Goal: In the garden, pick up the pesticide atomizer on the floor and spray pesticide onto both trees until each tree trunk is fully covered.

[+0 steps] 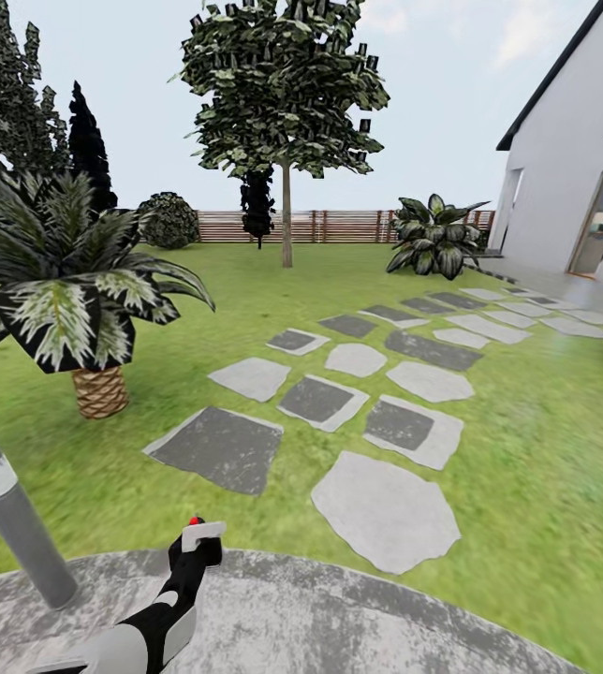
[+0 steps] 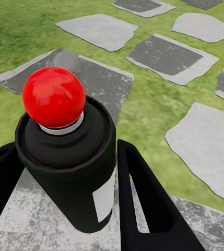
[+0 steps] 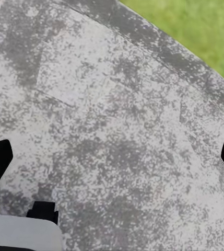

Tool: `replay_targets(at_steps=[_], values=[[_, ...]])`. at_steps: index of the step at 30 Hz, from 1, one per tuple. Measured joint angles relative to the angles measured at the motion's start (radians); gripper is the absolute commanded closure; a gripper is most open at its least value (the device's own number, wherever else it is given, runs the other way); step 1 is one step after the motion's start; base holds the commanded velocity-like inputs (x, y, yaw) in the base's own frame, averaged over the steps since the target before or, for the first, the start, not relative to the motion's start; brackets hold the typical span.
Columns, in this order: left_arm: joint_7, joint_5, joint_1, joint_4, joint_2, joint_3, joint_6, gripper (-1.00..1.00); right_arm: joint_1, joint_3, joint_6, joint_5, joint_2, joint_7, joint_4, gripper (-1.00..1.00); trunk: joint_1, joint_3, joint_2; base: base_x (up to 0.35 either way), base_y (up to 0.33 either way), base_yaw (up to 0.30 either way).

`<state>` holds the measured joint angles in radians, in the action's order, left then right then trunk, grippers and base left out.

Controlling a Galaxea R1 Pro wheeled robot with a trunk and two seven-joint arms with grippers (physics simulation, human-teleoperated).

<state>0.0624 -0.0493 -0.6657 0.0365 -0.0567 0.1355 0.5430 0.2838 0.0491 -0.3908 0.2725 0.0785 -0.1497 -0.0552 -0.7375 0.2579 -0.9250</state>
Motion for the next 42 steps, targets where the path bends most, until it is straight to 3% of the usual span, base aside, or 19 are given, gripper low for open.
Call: replay_targets(at_steps=[42], values=[[-0.002, -0.001, 0.000, 0.000, -0.002, 0.000, 0.000, 1.00, -0.006, 0.000, 0.000, 0.001, -0.001, 0.001, 0.000, -1.00, 0.000, 0.000, 0.000, 0.350, 0.000, 0.037]])
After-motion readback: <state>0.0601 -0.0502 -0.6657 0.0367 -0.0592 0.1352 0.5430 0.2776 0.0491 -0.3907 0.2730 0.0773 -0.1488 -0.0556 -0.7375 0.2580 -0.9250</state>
